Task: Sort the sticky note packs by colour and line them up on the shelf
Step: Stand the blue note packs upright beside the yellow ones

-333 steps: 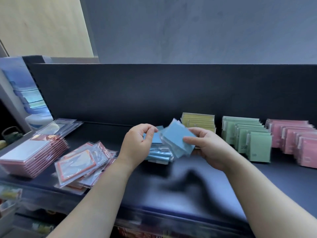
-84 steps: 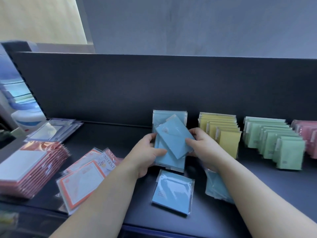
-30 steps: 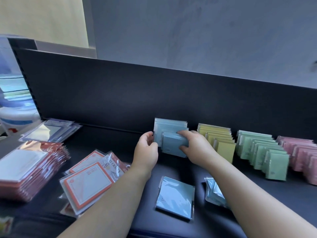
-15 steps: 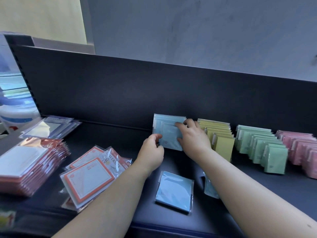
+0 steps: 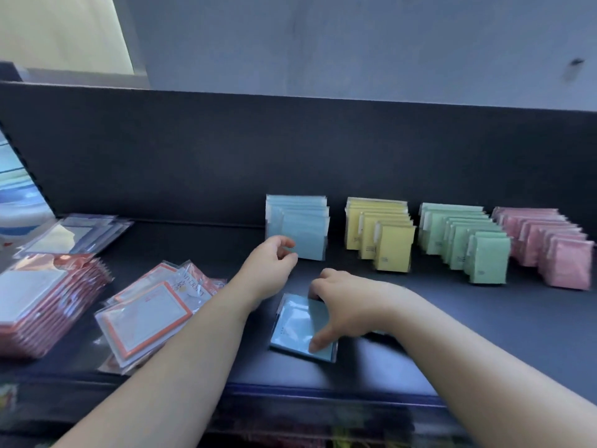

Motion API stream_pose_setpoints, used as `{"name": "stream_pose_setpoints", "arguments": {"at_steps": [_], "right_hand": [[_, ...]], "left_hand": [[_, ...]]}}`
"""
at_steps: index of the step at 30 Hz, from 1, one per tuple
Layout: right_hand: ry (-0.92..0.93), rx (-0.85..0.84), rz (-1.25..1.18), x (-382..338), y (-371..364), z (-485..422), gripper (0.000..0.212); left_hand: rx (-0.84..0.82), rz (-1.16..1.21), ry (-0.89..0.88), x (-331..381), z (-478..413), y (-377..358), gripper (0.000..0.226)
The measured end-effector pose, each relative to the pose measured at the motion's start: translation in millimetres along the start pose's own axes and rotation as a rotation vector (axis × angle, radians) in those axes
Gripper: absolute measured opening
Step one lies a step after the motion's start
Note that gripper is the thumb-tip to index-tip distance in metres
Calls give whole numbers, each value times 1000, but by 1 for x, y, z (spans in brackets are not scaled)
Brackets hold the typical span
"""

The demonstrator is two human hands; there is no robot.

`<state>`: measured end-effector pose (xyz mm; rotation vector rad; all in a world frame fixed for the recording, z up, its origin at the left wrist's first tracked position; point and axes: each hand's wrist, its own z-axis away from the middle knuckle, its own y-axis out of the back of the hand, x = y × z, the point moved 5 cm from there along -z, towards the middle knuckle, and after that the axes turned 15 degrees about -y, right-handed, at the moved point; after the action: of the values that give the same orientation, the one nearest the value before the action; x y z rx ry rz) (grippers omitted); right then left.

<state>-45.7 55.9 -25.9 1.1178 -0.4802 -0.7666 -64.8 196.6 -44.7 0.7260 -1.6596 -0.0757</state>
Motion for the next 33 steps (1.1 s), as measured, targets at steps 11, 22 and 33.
{"name": "stream_pose_setpoints", "arguments": {"at_steps": [11,22,33], "right_hand": [[-63,440,-220,18,21,-11,67],[-201,218,-172,82,35,22,60],[-135,-2,-52,99,3,32,99]], "left_hand": [[-92,-327,-6,22,-4,12,30],[129,-321,-29,23,-42,11,32],[124,-425,98,4,-34,-7,88]]}}
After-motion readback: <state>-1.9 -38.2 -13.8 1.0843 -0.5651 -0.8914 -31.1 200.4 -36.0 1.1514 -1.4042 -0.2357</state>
